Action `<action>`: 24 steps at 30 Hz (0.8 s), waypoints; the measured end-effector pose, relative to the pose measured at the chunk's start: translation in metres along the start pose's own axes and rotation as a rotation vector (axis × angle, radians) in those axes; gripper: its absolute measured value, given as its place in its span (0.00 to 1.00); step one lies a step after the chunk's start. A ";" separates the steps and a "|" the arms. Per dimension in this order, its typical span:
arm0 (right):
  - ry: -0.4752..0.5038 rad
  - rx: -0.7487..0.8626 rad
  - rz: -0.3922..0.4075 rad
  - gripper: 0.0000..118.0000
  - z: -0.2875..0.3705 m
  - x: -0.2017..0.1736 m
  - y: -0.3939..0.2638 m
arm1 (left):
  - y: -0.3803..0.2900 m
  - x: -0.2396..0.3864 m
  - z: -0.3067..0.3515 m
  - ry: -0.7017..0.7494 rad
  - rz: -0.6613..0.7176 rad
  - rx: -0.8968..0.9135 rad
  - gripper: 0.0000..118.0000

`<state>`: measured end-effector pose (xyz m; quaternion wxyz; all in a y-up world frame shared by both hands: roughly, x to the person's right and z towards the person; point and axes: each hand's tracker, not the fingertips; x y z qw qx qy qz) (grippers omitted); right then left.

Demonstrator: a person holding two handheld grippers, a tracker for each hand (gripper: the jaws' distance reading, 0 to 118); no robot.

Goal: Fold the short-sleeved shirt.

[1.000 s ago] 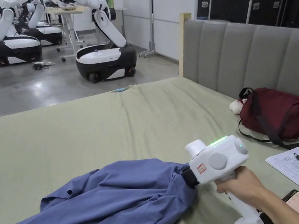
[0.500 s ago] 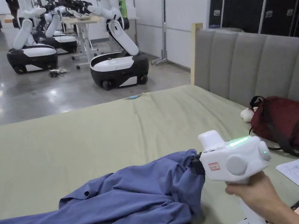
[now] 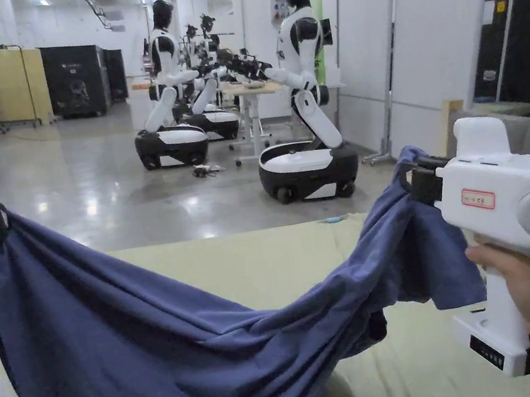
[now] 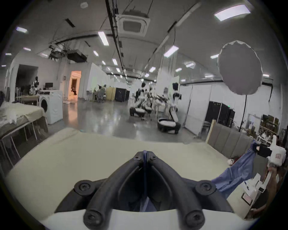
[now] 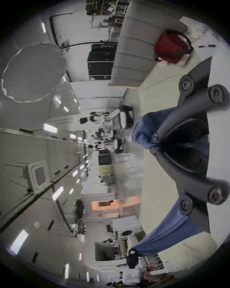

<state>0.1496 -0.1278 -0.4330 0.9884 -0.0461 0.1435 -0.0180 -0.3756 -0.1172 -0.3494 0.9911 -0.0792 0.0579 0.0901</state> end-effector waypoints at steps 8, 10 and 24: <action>0.003 0.103 0.013 0.05 -0.044 -0.046 0.082 | 0.094 -0.009 -0.016 -0.013 -0.037 0.086 0.00; -0.025 0.107 0.030 0.05 -0.065 -0.055 0.105 | 0.116 -0.010 -0.029 0.024 -0.075 0.091 0.00; -0.058 0.175 0.061 0.05 -0.160 -0.093 0.198 | 0.189 -0.043 -0.113 0.021 0.051 0.154 0.00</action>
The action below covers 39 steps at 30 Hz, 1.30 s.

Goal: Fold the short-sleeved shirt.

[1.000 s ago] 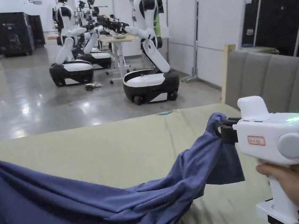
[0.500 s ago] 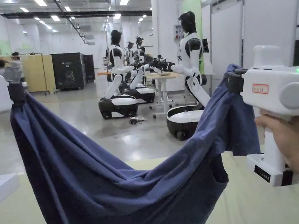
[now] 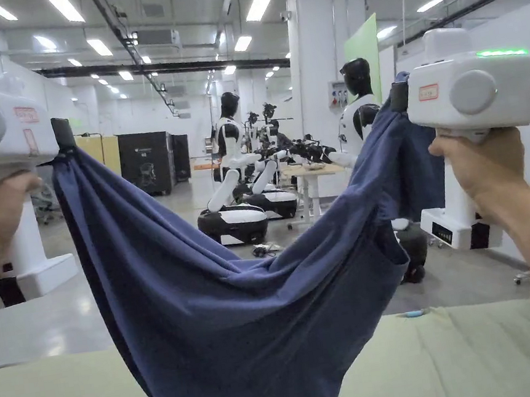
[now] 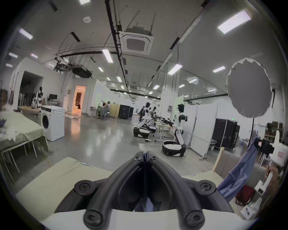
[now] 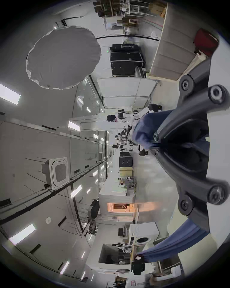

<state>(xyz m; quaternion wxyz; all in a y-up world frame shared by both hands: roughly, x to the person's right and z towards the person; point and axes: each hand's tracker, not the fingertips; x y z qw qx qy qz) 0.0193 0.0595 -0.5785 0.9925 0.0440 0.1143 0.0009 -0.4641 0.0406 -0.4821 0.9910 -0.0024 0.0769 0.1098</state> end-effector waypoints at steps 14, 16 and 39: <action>0.013 -0.076 -0.040 0.06 -0.030 -0.001 -0.041 | -0.036 -0.011 -0.017 -0.010 -0.067 -0.052 0.00; 0.022 -0.095 -0.020 0.06 -0.027 0.000 -0.062 | -0.053 -0.010 -0.016 -0.023 -0.091 -0.075 0.00; 0.145 -0.265 -0.091 0.06 0.158 0.053 -0.207 | -0.208 -0.011 0.146 -0.143 -0.055 -0.302 0.00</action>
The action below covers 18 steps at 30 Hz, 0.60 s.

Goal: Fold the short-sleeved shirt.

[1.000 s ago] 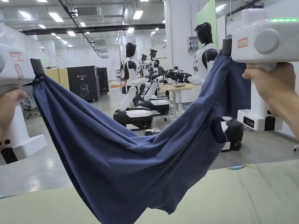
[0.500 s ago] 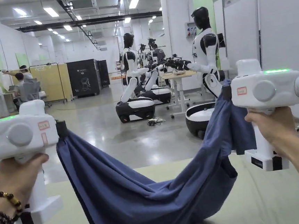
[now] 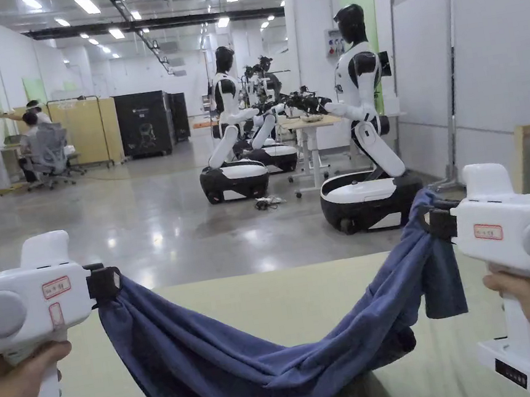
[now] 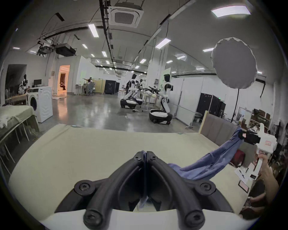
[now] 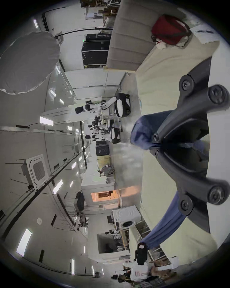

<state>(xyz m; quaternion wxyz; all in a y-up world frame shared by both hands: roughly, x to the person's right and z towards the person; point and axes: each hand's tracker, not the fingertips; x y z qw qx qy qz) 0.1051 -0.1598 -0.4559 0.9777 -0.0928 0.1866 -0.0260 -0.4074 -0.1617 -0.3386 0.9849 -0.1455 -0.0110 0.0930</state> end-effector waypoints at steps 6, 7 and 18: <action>-0.009 -0.046 -0.070 0.06 0.083 0.009 -0.060 | -0.076 0.009 0.061 -0.040 0.003 -0.101 0.00; -0.007 -0.051 -0.093 0.06 0.098 0.012 -0.072 | -0.091 0.008 0.073 -0.036 0.015 -0.099 0.00; -0.120 -0.452 -0.099 0.06 0.199 0.029 -0.175 | -0.236 -0.010 0.160 0.081 0.045 -0.333 0.00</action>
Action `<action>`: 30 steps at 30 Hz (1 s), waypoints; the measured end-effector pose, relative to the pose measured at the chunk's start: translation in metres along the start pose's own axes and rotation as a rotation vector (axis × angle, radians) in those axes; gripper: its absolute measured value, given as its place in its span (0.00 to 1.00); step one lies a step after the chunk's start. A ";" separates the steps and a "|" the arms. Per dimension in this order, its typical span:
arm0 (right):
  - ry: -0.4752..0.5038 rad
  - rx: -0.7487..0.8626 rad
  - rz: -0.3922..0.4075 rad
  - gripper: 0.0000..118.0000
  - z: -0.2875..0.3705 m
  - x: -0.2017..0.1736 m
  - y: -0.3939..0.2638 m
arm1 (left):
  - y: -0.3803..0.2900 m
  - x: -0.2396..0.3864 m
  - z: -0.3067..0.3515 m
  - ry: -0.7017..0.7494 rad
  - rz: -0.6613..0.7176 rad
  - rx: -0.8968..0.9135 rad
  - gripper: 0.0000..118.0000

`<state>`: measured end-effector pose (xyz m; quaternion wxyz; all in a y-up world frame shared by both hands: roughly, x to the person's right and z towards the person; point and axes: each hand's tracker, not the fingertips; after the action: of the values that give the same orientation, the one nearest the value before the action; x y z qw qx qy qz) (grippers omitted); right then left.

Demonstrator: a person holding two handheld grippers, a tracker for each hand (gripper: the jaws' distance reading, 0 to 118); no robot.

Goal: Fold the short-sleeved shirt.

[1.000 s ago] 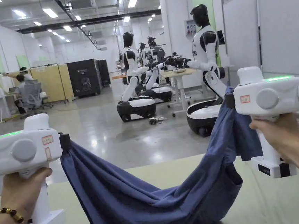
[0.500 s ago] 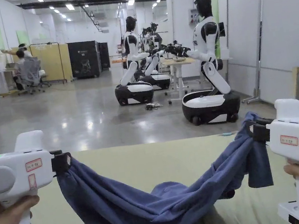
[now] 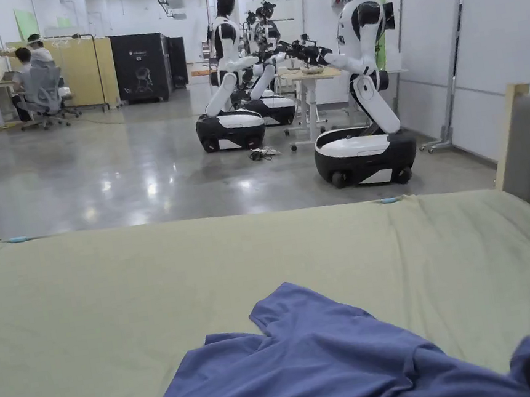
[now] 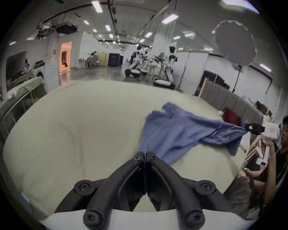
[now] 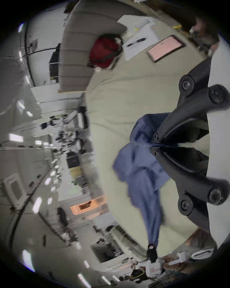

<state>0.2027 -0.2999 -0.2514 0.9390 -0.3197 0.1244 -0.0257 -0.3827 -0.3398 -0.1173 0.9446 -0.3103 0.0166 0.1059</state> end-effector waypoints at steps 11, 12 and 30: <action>-0.115 -0.266 0.036 0.23 -0.066 0.021 -0.037 | -0.046 -0.023 -0.045 0.064 0.062 -0.149 0.00; -0.104 -0.231 0.029 0.43 -0.059 0.023 -0.035 | -0.044 -0.024 -0.041 0.068 0.079 -0.100 0.05; 0.151 0.130 0.026 0.02 0.108 -0.082 -0.073 | -0.078 0.000 0.055 0.175 0.103 0.042 0.00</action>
<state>0.1522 -0.2829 -0.1069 0.9459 -0.2536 0.1972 -0.0454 -0.3684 -0.3692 -0.0275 0.9391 -0.2971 0.1173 0.1265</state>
